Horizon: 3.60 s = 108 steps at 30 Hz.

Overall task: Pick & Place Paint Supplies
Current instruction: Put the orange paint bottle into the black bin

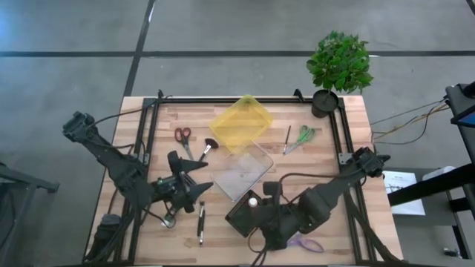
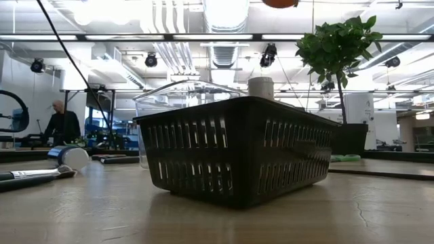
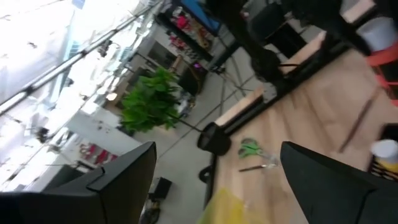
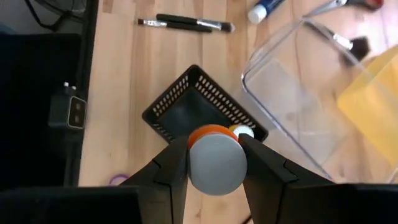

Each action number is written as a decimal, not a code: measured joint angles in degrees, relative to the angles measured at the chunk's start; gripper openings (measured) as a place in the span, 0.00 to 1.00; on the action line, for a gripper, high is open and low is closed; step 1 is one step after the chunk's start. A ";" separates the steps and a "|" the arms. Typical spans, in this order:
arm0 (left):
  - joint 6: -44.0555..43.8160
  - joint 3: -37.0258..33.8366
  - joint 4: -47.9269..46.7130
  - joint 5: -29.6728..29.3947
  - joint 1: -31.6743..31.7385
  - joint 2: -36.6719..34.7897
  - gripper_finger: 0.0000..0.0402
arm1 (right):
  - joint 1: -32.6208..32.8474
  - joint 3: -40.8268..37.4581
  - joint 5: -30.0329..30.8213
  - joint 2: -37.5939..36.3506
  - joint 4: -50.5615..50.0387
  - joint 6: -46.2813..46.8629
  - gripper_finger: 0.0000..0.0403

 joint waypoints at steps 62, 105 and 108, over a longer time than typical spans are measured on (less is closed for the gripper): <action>-7.44 -7.52 -0.21 5.64 -0.01 0.07 0.87 | -6.25 -31.02 -7.64 -9.53 20.71 7.69 0.27; -7.66 -7.52 -0.47 6.07 -0.01 0.07 0.87 | -8.36 -40.15 -11.57 -9.49 30.17 6.49 0.27; -7.66 -7.52 -0.48 6.07 -0.01 0.07 0.87 | -8.44 -41.32 -11.90 -9.49 31.61 6.67 0.27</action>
